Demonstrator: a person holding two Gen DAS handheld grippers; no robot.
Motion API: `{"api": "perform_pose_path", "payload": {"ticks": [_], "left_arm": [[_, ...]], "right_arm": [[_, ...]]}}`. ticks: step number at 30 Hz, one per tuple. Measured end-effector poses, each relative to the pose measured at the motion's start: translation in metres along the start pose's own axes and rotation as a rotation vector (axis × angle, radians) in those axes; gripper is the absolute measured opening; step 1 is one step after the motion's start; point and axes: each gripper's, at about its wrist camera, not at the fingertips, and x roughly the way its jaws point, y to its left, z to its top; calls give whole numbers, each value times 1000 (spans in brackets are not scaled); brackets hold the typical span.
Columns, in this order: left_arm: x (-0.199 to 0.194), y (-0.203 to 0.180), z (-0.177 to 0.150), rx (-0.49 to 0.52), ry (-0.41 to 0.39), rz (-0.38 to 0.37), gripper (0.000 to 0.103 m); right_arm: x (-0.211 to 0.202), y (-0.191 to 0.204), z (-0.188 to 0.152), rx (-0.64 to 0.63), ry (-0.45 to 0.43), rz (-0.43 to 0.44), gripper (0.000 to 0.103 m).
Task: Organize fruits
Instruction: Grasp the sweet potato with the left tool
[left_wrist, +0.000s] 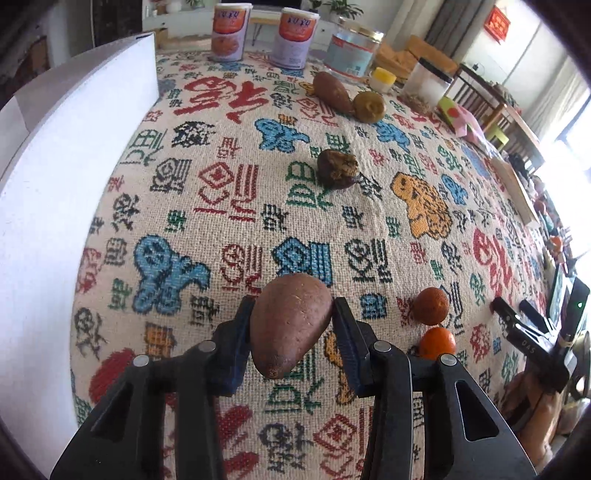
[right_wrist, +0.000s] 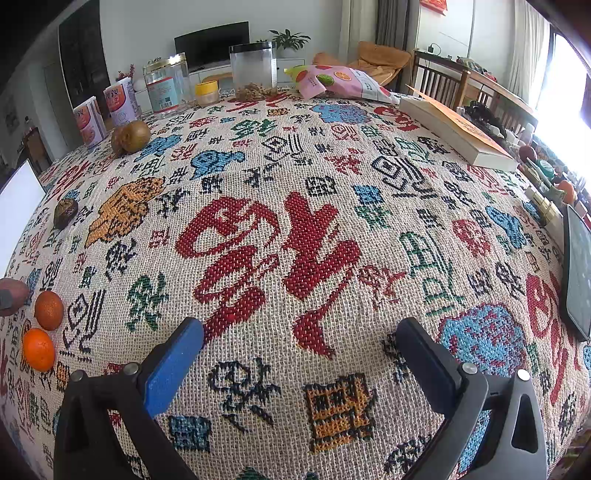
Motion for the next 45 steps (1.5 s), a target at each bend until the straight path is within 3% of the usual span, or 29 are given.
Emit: {"api": "perform_pose_path", "payload": {"ticks": [3, 5, 7, 10, 13, 45], "left_arm": [[2, 1, -6, 57, -67, 66, 54], [8, 0, -7, 98, -98, 121, 74], [14, -1, -8, 118, -115, 147, 83], [30, 1, -7, 130, -98, 178, 90], [33, 10, -9, 73, -135, 182, 102], [34, 11, -10, 72, -136, 194, 103]], "right_arm": [[0, 0, 0, 0, 0, 0, 103], [0, 0, 0, 0, 0, 0, 103], [0, 0, 0, 0, 0, 0, 103], [0, 0, 0, 0, 0, 1, 103], [0, 0, 0, 0, 0, 1, 103], [0, 0, 0, 0, 0, 2, 103]]}}
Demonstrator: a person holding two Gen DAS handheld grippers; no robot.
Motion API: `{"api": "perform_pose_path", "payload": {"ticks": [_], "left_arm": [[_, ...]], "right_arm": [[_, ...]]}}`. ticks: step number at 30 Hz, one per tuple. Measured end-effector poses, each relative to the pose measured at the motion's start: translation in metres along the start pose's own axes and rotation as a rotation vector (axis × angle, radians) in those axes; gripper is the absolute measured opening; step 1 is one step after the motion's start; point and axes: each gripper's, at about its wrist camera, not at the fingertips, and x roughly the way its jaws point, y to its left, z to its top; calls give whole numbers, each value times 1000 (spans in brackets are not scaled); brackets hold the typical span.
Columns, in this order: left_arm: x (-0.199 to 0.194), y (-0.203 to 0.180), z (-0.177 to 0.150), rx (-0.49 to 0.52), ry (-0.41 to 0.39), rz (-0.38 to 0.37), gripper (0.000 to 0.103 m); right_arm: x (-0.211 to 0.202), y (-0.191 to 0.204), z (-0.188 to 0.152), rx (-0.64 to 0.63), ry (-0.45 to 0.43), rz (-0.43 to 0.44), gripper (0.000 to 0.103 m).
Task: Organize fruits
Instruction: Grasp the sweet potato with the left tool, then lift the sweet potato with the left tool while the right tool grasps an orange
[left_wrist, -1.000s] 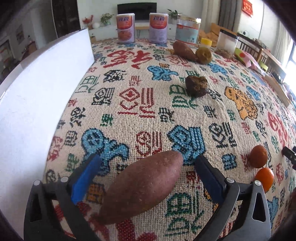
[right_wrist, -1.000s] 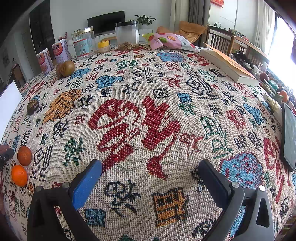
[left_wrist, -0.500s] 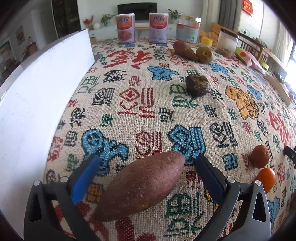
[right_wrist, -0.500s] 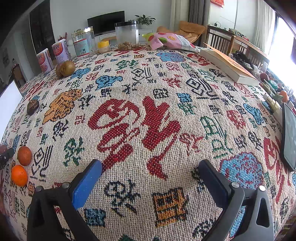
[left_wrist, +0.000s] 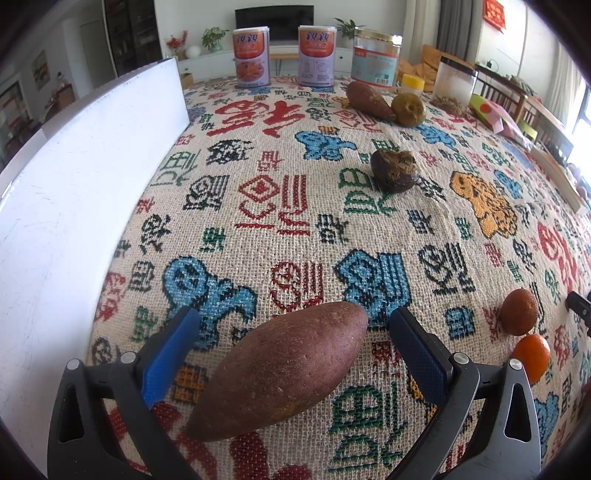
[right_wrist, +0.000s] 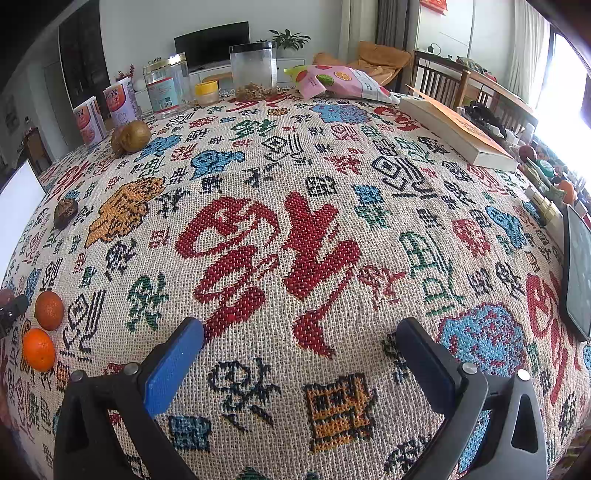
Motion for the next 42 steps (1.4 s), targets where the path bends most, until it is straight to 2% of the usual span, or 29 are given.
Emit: {"api": "perform_pose_path", "payload": {"ticks": [20, 21, 23, 25, 28, 29, 30, 31, 32, 33, 36, 37, 38, 40, 41, 42], "left_arm": [[-1, 1, 0, -1, 2, -10, 102], [-3, 2, 0, 5, 6, -33, 102], [-10, 8, -4, 22, 11, -92, 101], [-18, 16, -8, 12, 2, -145, 100], [-27, 17, -8, 25, -15, -167, 97], [-29, 13, -7, 49, -19, -162, 90], [-29, 9, -7, 83, -16, -144, 83], [-28, 4, -7, 118, -6, -119, 71], [-27, 1, -7, 144, 3, -94, 67], [-26, 1, -9, 153, 7, -85, 67], [-23, 9, -13, 121, 17, -98, 63], [-24, 13, -14, 110, 5, -103, 57], [-25, 16, -14, 103, 0, -104, 49], [-29, 22, -14, 74, 1, -112, 48], [-33, 26, -15, 50, 1, -131, 47], [-39, 30, -17, 23, -6, -158, 47]], "right_arm": [[-2, 1, -1, 1, 4, 19, 103], [-8, 2, -6, 5, 10, 41, 103], [-29, 16, -21, 14, -20, 197, 102], [-52, 49, -39, -67, -54, 339, 102], [-65, 103, -51, -208, -66, 411, 101], [-64, 114, -51, -211, -53, 431, 99], [-61, 121, -51, -191, -38, 458, 92], [-57, 125, -49, -160, -20, 482, 87], [-51, 128, -46, -132, 7, 497, 79], [-45, 131, -43, -116, 36, 505, 77], [-43, 144, -38, -126, 23, 488, 72], [-42, 147, -37, -122, 26, 483, 70], [-39, 148, -35, -106, 38, 479, 62], [-37, 151, -32, -93, 29, 431, 41], [-36, 152, -31, -83, 39, 432, 27], [-37, 147, -29, -61, 51, 435, 27]]}}
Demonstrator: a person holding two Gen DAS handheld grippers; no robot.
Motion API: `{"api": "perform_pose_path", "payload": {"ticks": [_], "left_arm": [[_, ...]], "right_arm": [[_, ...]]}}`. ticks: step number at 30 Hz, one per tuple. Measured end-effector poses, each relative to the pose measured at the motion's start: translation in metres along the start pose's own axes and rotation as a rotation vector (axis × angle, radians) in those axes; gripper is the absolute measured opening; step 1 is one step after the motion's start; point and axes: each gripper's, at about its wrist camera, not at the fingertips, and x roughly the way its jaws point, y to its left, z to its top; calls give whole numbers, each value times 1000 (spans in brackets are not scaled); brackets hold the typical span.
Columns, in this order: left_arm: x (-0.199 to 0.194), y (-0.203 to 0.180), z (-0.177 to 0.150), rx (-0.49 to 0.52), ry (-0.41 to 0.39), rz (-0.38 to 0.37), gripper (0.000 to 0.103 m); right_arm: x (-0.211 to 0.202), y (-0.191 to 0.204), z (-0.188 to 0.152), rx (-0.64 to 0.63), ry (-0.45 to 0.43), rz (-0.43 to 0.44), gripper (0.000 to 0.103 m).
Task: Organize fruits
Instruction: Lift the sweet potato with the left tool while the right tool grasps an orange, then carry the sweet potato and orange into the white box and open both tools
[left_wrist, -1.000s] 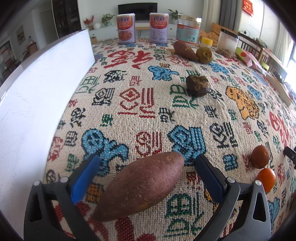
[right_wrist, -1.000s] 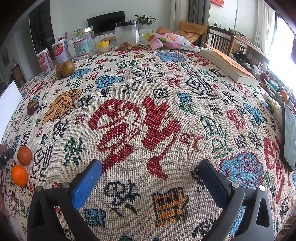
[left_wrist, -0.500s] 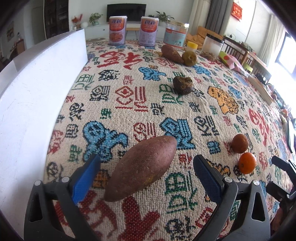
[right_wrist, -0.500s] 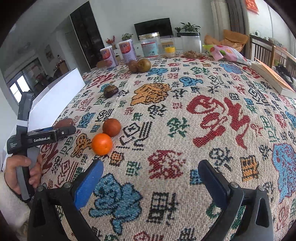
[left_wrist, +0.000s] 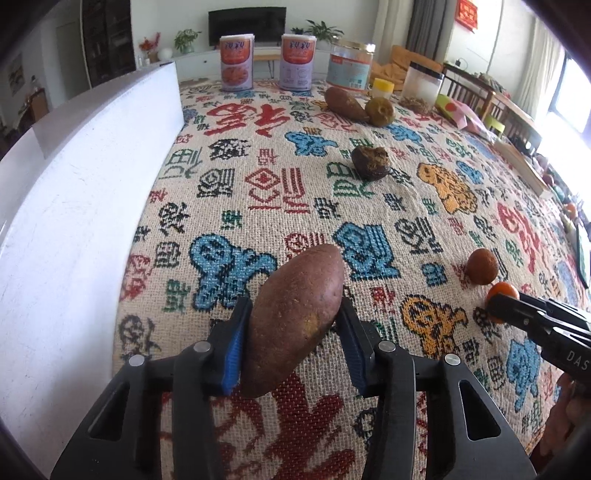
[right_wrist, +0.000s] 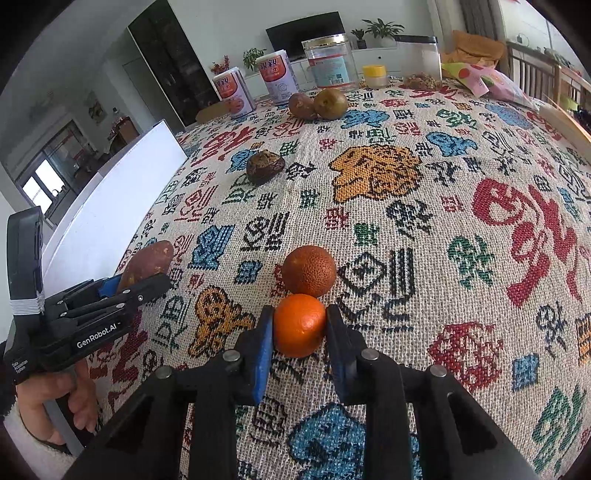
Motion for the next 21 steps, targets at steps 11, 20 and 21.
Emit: {"api": "perform_pose_path", "payload": {"ticks": [11, 20, 21], "left_arm": [[-118, 30, -29, -303, -111, -324, 47], [-219, 154, -29, -556, -256, -232, 47], [-222, 170, -31, -585, -248, -199, 47]], "right_arm": [[-53, 34, -9, -74, -31, 88, 27], [-63, 194, 10, -384, -3, 365, 27], [-62, 214, 10, -419, 12, 401, 27]]}}
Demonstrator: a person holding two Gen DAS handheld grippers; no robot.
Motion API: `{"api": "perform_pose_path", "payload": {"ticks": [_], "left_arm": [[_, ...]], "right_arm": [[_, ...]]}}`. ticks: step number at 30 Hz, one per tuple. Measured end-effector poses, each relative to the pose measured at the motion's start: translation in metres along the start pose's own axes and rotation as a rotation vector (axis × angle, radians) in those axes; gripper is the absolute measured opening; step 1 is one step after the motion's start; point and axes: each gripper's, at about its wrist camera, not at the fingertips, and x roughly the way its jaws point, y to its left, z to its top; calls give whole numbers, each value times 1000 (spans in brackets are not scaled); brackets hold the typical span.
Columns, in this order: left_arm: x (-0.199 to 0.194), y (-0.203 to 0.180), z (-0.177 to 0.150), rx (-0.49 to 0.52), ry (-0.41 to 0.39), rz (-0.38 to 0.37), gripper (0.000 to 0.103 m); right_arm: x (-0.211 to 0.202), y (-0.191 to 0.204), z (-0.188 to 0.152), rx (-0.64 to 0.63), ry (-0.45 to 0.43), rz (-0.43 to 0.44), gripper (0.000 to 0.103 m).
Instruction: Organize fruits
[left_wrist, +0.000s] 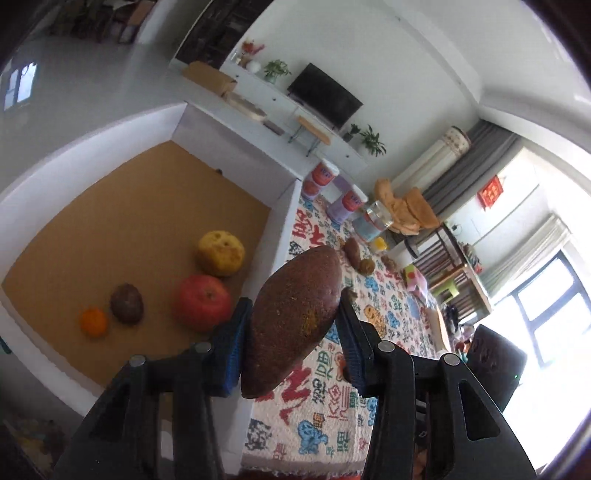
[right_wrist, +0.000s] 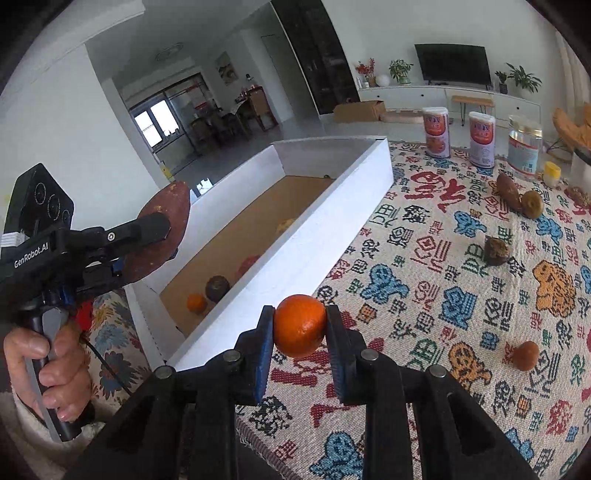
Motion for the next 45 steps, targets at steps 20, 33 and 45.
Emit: {"api": "perform_pose_path", "payload": {"ticks": [20, 33, 45], "left_arm": [[15, 85, 24, -42, -7, 272, 81], [38, -76, -66, 372, 90, 40, 96], [213, -132, -140, 588, 183, 195, 96]], "right_arm": [[91, 93, 17, -210, 128, 53, 77], [-48, -141, -78, 76, -47, -546, 92], [-86, -276, -113, 290, 24, -841, 92]]}}
